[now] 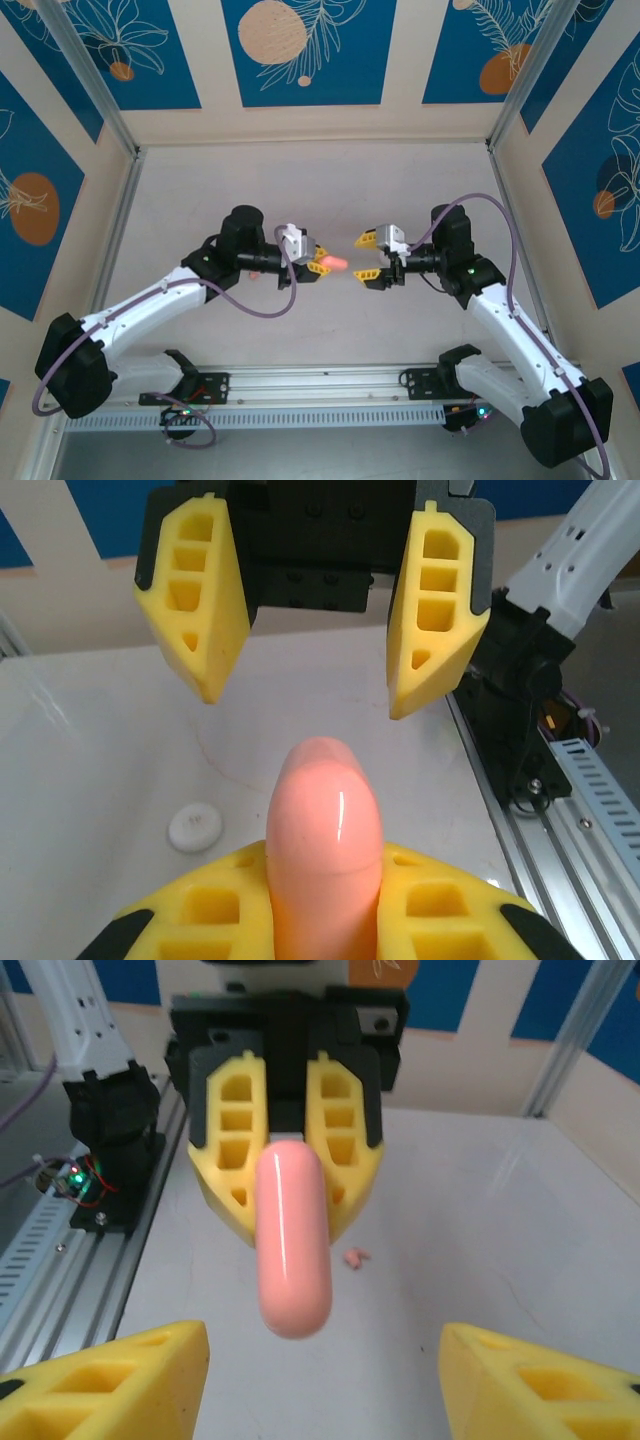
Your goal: Insert wireless bluetooth earbuds into charging case
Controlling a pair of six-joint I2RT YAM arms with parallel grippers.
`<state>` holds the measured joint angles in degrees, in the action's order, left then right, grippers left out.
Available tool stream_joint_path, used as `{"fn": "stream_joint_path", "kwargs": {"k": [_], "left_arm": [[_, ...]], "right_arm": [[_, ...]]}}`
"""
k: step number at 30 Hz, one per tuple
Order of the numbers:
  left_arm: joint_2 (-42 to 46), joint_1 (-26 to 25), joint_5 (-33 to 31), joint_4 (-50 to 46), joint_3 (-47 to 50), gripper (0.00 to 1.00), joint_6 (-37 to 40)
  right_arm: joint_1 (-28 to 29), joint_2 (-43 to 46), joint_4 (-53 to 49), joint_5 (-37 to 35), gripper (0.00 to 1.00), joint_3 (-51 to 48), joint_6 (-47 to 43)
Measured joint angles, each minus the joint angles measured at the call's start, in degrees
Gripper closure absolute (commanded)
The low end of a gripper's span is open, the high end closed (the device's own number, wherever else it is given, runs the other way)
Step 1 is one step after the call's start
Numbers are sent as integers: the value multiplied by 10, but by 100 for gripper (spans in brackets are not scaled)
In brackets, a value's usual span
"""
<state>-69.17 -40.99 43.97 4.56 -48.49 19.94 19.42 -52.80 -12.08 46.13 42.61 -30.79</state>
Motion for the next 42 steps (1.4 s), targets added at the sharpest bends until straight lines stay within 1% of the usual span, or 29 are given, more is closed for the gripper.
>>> {"fn": "stream_joint_path", "kwargs": {"k": [7,15,27,30,32,33,37,39,42], "left_arm": [[0,0,9,80,21,91,-50],[-4,1,21,123,24,91,-77],[-13,1,30,135,25,91,-90],[-13,1,32,135,25,91,-91],[-13,2,32,135,25,88,-91],[-13,3,33,134,25,85,-91],[-14,4,34,134,25,64,-86],[-14,4,34,125,25,60,-84],[-14,4,34,96,23,60,-69]], "right_arm": [[1,-21,48,51,47,0,31],[11,-43,81,69,52,0,50],[23,-72,95,83,68,1,61],[23,-76,95,84,75,4,61],[23,-78,89,83,80,8,57],[23,-81,83,83,82,12,53],[23,-89,41,82,83,32,26],[23,-90,9,81,83,46,2],[23,-90,-53,77,83,71,-53]]}}
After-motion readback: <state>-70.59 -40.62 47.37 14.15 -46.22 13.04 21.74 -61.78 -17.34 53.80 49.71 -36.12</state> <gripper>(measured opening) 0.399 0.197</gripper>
